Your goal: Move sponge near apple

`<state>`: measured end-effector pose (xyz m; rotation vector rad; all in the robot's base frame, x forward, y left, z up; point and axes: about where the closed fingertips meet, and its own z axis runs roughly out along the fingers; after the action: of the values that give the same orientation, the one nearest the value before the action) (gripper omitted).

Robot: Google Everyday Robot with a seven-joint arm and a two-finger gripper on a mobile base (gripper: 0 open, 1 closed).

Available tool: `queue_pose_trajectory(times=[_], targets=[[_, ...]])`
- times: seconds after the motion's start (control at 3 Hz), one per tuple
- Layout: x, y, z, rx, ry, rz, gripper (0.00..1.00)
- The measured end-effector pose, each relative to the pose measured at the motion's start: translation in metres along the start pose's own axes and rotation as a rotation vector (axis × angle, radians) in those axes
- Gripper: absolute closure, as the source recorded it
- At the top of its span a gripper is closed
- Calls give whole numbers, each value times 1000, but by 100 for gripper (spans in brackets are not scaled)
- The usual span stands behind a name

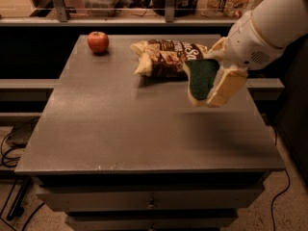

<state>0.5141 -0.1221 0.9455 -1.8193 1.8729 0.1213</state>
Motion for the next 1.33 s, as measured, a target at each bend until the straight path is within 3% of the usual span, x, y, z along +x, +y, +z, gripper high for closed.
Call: queue_pose_trajectory(times=[0.33, 0.67, 1.33], targets=[[-41, -31, 38, 47, -105, 128, 100], [-71, -61, 66, 103, -169, 255, 100], [-124, -115, 105, 218, -233, 420, 100]])
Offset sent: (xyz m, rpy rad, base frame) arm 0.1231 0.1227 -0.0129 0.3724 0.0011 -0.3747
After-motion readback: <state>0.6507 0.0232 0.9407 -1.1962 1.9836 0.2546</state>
